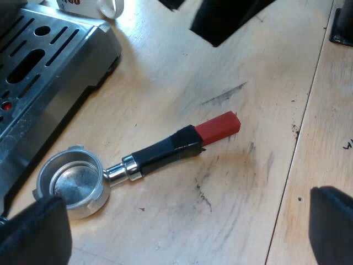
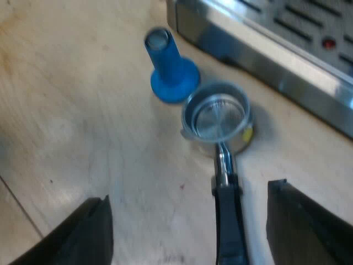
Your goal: Grind coffee beans and then tamp
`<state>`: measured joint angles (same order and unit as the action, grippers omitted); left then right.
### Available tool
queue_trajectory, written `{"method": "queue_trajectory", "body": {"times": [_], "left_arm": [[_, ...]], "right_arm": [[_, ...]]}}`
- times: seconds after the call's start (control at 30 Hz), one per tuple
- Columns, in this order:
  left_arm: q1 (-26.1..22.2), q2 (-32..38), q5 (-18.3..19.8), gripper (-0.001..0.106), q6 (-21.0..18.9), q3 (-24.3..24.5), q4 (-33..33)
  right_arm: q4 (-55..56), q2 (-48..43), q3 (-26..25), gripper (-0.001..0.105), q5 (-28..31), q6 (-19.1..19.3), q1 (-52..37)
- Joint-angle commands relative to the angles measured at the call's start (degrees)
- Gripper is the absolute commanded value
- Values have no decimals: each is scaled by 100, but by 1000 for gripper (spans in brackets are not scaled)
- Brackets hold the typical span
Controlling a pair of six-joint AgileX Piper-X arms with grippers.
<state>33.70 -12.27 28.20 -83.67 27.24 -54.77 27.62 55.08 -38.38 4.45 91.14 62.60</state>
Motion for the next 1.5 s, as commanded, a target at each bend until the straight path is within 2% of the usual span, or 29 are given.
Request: {"method": "queue_trajectory", "body": {"times": [0.03,0.17,0.27,0.57,0.8,1.0,1.2,1.23,1.37,1.5], "left_arm": [[13,25,-58,88,39,-7,103],[13,25,-58,88,39,-7,103],[13,25,-58,88,39,-7,103],[13,25,-168,88,39,-40,103],[13,25,-323,88,0,-110,234],[13,25,-467,88,-99,-110,234],[13,25,-732,88,-204,-110,255],[13,25,-866,88,-309,-110,267],[13,-100,-1788,88,-791,-110,282],[13,-398,-1947,88,-859,-55,282]], "right_arm": [[-700,-34,221,60,0,461,-31],[-1563,-34,654,60,0,899,-31],[-2186,-34,1019,60,0,1071,-31],[-3570,-44,1800,60,89,1112,-31],[-3692,181,1902,60,89,1112,-31],[-4129,720,1902,60,89,1101,-31],[-4810,1099,1902,60,89,1022,-31],[-4899,1138,1902,60,89,1023,-31],[-4950,1175,1902,60,89,1023,-31],[-4966,1175,1902,60,89,1023,-31]]}}
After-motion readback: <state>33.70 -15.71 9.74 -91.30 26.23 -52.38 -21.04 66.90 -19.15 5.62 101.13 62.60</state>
